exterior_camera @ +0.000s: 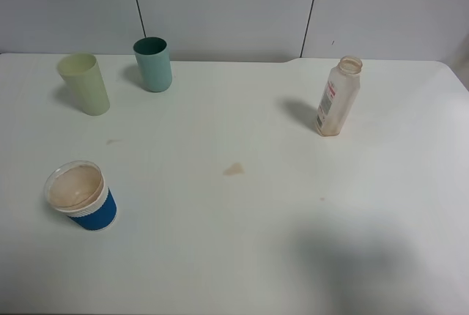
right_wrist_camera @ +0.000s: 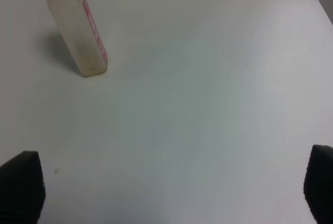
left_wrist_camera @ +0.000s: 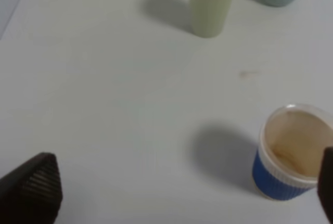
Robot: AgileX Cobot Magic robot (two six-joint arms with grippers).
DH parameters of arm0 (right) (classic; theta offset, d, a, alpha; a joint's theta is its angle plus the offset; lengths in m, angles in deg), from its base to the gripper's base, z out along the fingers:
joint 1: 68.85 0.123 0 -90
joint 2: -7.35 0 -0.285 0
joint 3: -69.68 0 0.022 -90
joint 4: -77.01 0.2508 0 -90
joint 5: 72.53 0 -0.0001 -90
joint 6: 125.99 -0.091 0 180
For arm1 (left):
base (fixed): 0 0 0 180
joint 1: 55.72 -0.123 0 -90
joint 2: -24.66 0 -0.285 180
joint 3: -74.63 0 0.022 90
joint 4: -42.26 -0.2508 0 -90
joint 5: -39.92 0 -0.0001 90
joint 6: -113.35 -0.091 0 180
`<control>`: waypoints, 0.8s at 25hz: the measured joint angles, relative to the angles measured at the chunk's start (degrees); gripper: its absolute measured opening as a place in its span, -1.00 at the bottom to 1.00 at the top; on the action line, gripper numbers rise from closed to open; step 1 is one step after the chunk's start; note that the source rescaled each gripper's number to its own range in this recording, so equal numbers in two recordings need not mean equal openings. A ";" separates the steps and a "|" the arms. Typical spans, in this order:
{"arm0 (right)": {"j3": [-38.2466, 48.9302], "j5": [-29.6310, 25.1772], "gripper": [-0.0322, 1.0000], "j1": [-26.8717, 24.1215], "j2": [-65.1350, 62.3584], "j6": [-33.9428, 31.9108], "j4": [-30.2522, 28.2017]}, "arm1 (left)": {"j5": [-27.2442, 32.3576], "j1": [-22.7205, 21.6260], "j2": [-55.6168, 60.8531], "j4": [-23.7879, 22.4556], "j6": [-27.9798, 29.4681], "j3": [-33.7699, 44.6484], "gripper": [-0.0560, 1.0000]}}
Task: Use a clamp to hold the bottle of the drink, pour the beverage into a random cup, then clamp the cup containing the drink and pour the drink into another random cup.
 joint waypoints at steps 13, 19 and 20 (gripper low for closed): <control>0.00 0.00 1.00 0.00 0.00 0.00 0.00 | 0.00 0.00 0.00 1.52 -2.30 0.00 1.00; 0.00 0.00 1.00 0.00 0.00 0.00 0.00 | 0.00 0.00 0.00 1.52 -2.46 0.00 1.00; 0.00 0.00 1.00 0.00 0.00 0.00 0.00 | 0.00 0.00 0.00 1.52 -2.46 0.00 1.00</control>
